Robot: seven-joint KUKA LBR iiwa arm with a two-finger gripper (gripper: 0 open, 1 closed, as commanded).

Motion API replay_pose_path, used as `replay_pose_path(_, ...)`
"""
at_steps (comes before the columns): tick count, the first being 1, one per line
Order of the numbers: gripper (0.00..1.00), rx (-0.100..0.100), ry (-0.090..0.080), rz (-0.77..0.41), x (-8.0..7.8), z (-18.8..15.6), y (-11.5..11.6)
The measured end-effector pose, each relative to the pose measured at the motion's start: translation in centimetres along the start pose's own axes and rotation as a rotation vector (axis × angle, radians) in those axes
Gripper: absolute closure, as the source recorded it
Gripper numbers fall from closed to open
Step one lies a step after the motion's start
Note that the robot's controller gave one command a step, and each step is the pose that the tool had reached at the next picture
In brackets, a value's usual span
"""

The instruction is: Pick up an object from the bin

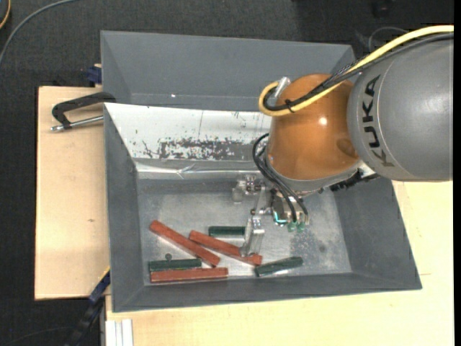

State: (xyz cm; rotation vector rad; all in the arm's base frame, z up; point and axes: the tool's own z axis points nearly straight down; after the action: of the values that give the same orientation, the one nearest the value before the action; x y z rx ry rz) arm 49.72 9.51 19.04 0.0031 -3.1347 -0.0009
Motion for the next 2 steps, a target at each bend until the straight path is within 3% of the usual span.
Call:
replay_pose_path(1, 0.00, 0.001, -0.001, 0.101, -3.86, 11.28, -2.45)
replay_pose_path(2, 1.00, -0.001, -0.007, 0.100, -3.98, 10.87, -2.35)
